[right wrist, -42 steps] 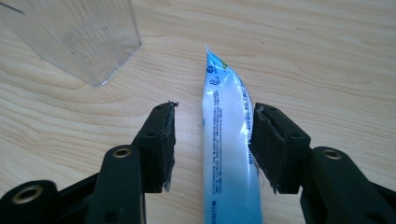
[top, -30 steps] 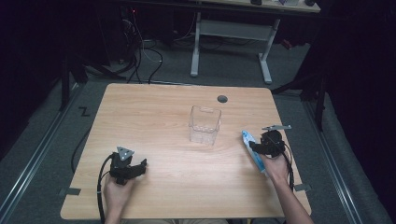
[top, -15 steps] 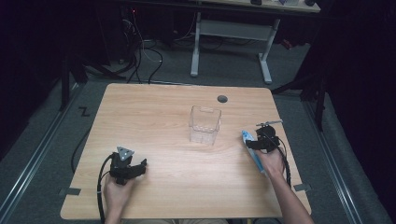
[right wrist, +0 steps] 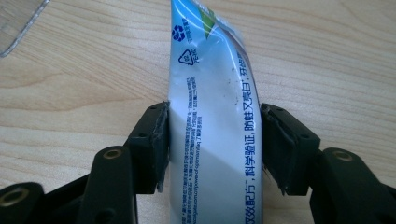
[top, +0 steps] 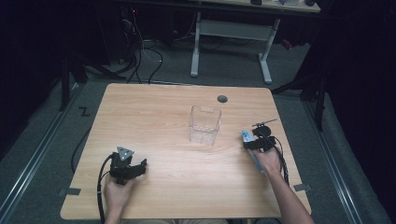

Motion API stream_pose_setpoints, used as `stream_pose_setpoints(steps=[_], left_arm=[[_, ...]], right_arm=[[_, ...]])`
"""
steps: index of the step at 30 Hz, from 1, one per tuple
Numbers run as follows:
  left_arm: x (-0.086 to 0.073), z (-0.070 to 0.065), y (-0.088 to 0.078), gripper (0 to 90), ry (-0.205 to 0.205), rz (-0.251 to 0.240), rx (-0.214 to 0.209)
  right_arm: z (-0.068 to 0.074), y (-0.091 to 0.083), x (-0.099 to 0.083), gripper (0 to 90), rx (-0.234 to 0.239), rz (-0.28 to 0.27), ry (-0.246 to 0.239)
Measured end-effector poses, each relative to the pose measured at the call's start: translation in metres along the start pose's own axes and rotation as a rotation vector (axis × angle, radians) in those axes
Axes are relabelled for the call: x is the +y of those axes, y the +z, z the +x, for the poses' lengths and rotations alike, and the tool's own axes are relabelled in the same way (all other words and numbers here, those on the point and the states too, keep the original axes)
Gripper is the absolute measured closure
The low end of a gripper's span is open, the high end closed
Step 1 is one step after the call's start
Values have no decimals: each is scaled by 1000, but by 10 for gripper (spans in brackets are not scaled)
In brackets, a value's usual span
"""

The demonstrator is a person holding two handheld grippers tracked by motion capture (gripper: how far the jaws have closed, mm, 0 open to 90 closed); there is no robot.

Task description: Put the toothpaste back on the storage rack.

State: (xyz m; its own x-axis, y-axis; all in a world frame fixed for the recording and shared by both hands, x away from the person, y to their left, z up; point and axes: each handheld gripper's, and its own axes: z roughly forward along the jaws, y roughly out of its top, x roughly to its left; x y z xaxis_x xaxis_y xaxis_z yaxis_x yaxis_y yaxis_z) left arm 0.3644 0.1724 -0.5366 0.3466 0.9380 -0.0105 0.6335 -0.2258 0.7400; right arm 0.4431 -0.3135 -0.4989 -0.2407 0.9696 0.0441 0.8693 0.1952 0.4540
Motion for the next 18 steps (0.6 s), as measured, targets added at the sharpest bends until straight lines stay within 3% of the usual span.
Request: stream_pose_setpoints(steps=[9,13,17,18], left_arm=[[0,0,0,262,0,0,0],[0,0,0,262,0,0,0],[0,0,0,262,0,0,0],[0,0,0,262,0,0,0]], right_arm=[[0,2,2,500,-3,29,-7],[7,3,5,556,-38,50,-59],[8,3,8,597,-28,72,-74],[9,2,8,645,-20,78,-84]])
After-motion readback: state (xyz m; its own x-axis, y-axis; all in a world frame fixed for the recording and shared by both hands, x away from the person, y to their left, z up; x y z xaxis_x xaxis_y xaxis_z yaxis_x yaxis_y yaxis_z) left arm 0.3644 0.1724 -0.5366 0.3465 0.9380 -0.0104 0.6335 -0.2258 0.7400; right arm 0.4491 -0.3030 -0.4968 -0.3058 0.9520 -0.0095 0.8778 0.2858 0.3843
